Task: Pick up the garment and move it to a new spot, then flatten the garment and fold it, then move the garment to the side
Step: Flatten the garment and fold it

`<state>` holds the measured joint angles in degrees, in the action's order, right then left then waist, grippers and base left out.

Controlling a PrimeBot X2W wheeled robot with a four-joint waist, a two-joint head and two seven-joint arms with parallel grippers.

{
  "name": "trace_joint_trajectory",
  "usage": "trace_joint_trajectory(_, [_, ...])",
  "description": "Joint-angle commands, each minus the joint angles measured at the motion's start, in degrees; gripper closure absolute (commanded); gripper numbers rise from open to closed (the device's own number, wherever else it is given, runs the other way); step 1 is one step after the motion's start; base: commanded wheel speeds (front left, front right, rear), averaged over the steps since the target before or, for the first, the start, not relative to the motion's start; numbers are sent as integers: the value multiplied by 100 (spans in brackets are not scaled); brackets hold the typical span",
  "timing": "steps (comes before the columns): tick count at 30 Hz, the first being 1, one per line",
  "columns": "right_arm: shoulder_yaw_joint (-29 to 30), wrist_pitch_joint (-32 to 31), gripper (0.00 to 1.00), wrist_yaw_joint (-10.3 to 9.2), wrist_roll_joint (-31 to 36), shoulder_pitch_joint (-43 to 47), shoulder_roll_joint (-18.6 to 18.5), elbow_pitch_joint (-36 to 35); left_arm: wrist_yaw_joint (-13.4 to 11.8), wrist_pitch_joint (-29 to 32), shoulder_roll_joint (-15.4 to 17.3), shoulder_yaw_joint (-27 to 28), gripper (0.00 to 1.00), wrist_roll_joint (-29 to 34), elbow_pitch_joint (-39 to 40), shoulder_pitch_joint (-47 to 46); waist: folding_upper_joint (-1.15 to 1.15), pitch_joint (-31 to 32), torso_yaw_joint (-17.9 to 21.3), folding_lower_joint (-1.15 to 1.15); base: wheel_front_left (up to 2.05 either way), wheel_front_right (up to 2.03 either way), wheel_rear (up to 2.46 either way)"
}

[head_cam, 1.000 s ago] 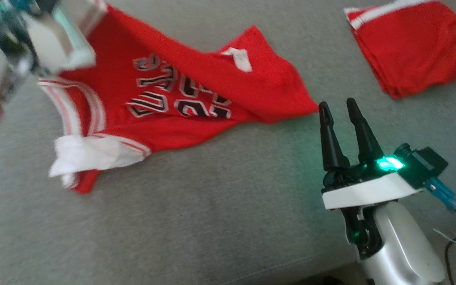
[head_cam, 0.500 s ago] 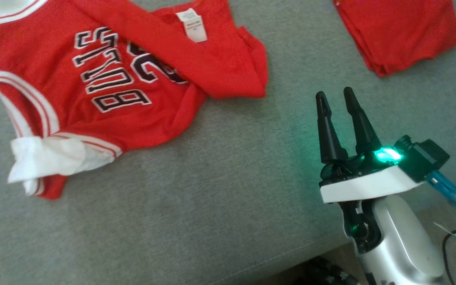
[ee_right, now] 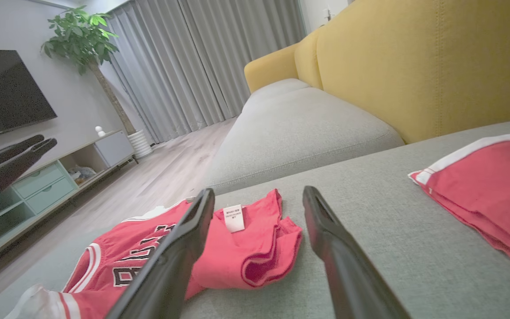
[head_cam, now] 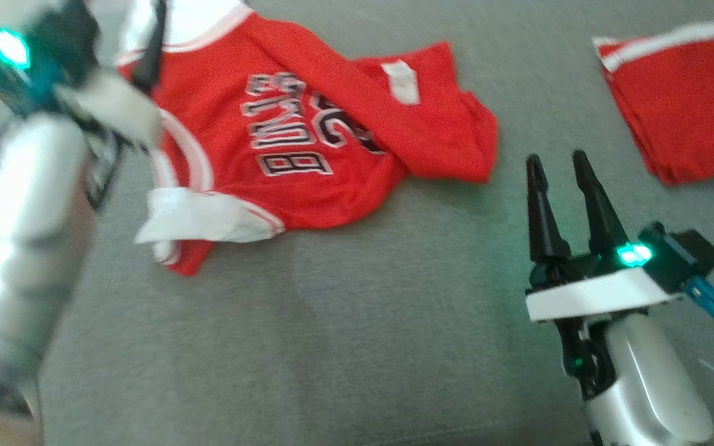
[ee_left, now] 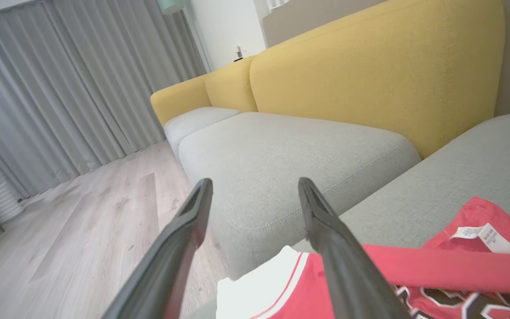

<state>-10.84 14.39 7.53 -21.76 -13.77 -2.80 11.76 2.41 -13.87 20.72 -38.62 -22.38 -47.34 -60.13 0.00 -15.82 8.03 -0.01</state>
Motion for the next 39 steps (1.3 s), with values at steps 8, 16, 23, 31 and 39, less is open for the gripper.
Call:
trace_joint_trajectory(8, [166,61,0,-4,133,390,-8,-55,-581,-103,90,316,0,-457,1528,2175,0,892,-916,1,0,0,0])
trace_joint_trajectory(16, [54,61,0,-4,105,580,-8,-17,-1152,-110,63,492,0,-868,2679,4088,0,1009,-963,1,0,0,0])
trace_joint_trajectory(23, [18,61,0,-4,139,551,-8,-35,-1314,-92,160,598,0,-890,3124,4352,0,844,-864,1,0,0,0])
trace_joint_trajectory(31, [6,61,0,-4,208,416,-8,-116,-838,441,405,577,0,-971,2805,3514,0,318,-713,1,0,0,0])
trace_joint_trajectory(39, [30,61,0,-4,195,285,-8,-183,-229,955,475,284,0,-885,2110,2680,0,-152,-612,1,0,0,0])
